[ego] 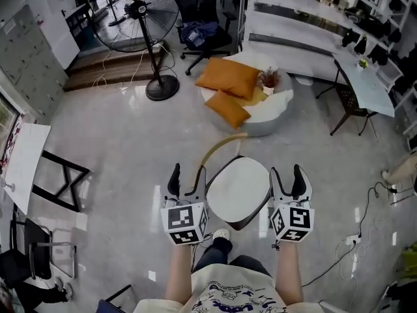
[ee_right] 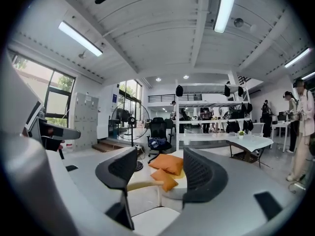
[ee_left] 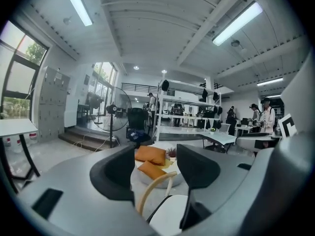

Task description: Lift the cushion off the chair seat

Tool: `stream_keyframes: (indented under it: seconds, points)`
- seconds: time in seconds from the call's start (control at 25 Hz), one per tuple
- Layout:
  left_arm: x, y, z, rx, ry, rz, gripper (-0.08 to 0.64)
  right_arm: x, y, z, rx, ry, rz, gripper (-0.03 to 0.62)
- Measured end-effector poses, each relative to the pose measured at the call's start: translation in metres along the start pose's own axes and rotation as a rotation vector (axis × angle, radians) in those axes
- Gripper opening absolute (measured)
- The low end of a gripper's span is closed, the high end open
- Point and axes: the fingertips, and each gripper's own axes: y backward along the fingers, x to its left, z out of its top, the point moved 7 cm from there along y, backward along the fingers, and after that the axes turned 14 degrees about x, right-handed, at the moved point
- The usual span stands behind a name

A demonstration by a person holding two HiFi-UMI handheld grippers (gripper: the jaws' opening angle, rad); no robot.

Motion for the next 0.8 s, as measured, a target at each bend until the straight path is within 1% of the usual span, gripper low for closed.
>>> stream_keyframes:
  seconds: [0.2, 0.4, 0.6, 0.8]
  points:
    - [0.009, -0.045, -0.005, 0.057, 0.006, -0.026, 0.262, -0.006, -0.039, -0.007, 0.053, -0.007, -0.018, 0.301]
    - [0.013, -0.073, -0.023, 0.135, 0.022, -0.034, 0.262, -0.016, -0.065, -0.027, 0.131, -0.037, -0.024, 0.305]
    - [0.012, -0.102, -0.045, 0.216, 0.028, -0.028, 0.262, -0.028, -0.095, -0.048, 0.202, -0.060, -0.016, 0.310]
    - [0.006, -0.131, -0.065, 0.284, 0.047, -0.014, 0.262, -0.043, -0.125, -0.066, 0.273, -0.043, 0.005, 0.314]
